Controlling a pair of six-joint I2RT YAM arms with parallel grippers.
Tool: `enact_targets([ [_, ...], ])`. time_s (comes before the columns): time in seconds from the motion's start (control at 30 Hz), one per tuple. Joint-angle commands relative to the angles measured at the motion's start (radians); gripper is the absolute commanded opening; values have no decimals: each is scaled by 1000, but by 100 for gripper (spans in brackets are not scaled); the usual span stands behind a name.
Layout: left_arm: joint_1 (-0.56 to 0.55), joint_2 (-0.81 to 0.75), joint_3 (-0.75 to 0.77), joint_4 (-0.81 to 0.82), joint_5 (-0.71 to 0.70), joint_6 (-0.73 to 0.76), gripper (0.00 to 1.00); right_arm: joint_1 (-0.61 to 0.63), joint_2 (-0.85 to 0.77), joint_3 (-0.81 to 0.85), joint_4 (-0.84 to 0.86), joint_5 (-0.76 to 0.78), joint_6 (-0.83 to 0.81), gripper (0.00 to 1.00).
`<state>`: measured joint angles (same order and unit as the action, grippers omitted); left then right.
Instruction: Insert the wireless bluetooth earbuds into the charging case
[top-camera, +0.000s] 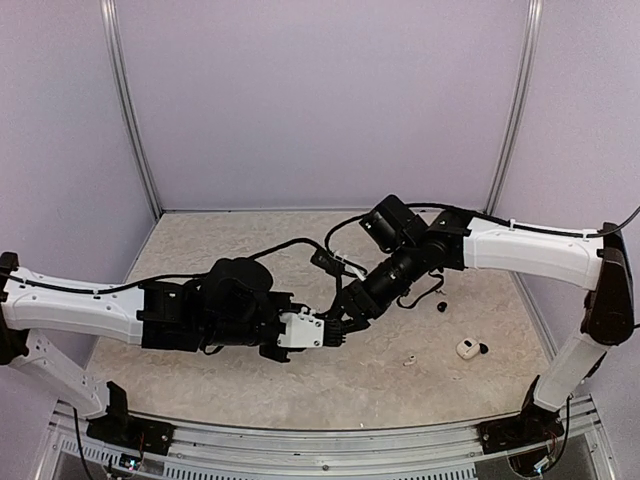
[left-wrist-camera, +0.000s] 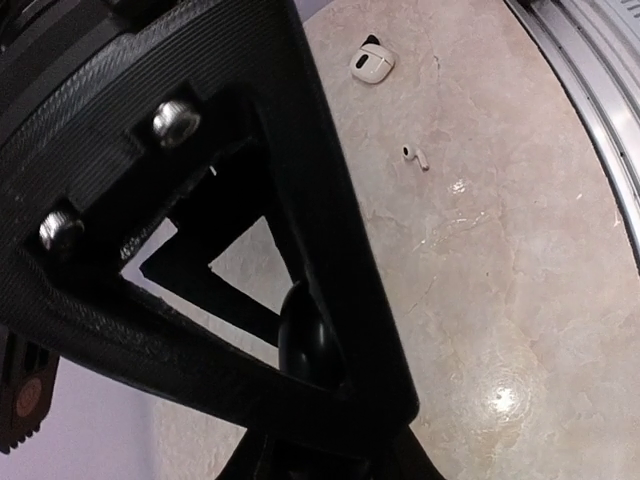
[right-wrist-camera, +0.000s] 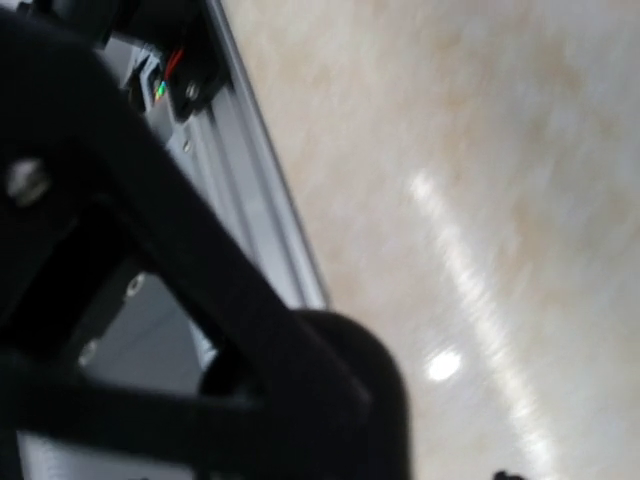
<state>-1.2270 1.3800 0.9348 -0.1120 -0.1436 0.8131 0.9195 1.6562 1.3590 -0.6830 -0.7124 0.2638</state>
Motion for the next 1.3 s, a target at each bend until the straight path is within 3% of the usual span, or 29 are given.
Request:
enact_targets([
  [0.0, 34, -91, -34, 151, 85, -98, 11, -18, -158, -1, 133, 146, -72, 79],
  [0.17, 109, -174, -84, 323, 269, -270, 9, -20, -411, -239, 615, 230, -69, 94],
  [0.3, 176, -244, -172, 574, 424, -457, 10, -21, -481, -325, 803, 220, -127, 97],
  [0.43, 185, -275, -248, 758, 477, -564, 10, -20, -481, -324, 862, 129, -185, 93],
  [0.6, 193, -286, -295, 908, 512, -661, 10, -19, -471, -341, 919, 78, -212, 79],
  [0.83, 193, -287, -304, 913, 538, -674, 10, 31, -459, -305, 893, 42, -329, 61],
  [1.27, 192, -266, -309, 923, 550, -673, 11, 118, -378, -190, 769, 46, -444, 51],
])
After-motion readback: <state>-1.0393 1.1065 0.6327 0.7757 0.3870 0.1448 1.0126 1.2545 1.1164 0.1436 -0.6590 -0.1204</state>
